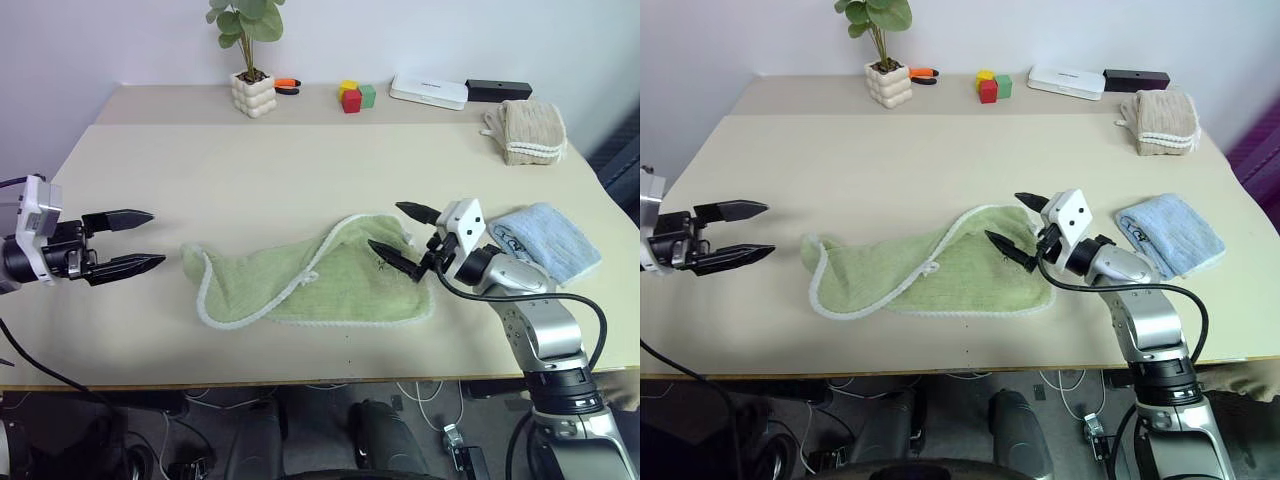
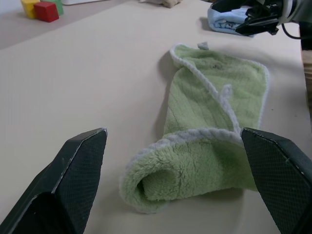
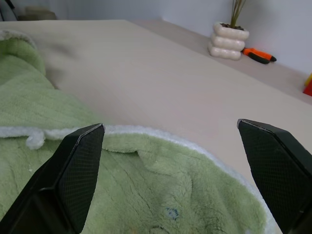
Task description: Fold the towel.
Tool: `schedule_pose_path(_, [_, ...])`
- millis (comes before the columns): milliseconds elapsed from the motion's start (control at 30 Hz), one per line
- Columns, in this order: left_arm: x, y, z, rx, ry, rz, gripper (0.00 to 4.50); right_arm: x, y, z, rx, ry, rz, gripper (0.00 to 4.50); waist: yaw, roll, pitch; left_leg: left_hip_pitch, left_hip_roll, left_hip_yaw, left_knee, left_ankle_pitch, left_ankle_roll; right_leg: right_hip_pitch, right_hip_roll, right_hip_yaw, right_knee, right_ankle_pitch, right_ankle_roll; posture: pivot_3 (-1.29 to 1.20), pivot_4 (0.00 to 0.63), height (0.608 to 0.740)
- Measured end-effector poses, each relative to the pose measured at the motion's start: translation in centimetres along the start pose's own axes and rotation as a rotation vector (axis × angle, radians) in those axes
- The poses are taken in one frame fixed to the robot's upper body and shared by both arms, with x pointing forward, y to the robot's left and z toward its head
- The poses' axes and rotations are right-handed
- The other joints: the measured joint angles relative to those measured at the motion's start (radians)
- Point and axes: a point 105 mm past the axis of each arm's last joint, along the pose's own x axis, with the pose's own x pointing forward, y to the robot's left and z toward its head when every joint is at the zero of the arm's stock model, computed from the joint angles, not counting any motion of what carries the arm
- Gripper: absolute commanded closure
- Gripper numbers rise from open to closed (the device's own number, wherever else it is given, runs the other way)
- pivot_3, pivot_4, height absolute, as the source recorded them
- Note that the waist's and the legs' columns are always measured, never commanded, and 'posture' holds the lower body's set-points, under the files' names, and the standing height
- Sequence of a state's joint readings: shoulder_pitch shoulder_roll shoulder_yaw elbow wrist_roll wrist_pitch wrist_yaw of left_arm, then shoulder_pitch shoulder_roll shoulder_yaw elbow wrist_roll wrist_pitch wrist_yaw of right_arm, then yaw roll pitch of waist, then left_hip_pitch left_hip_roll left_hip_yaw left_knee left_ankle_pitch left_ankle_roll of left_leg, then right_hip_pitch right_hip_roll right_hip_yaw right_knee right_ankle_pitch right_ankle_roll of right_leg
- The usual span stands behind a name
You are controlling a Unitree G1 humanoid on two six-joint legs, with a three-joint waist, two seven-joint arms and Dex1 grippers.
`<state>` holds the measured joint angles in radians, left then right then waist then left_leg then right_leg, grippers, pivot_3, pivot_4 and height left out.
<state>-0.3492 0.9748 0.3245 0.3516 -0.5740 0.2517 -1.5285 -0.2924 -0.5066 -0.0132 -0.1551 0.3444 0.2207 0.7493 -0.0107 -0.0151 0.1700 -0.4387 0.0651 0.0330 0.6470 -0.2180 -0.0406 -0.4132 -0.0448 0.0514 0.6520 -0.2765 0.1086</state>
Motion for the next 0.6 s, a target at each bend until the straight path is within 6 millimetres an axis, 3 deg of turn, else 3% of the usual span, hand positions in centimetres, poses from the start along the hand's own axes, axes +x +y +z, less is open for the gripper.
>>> schedule_pose_path(267, [2.2, -1.2, -1.2, 0.024, 0.052, -0.139, 0.00, -0.5, 0.3, -0.1, -0.003, 0.013, -0.013, 0.06, 0.000, 0.000, 0.000, 0.000, 0.000, 0.000, 0.000, 0.000, 0.000, 0.000, 0.000, 0.000, 0.000, 0.000, 0.000, 0.00, 0.150, 0.740])
schedule_pose_path(400, [3.5, -2.8, -0.8, 0.080, 0.099, -0.273, 0.00, -1.5, -0.1, -0.5, -0.013, 0.045, -0.022, 0.06, 0.000, 0.000, 0.000, 0.000, 0.000, 0.000, 0.000, 0.000, 0.000, 0.000, 0.000, 0.000, 0.000, 0.000, 0.000, 0.00, 0.150, 0.740])
schedule_pose_path(600, [4.2, -2.8, 0.9, 0.159, 0.126, -0.340, 0.00, -3.5, -1.3, -0.3, -0.039, 0.080, -0.030, 0.06, -0.001, 0.000, 0.000, 0.000, 0.000, 0.000, 0.000, 0.000, 0.000, 0.000, 0.000, 0.001, 0.000, 0.000, 0.000, 0.00, 0.150, 0.740])
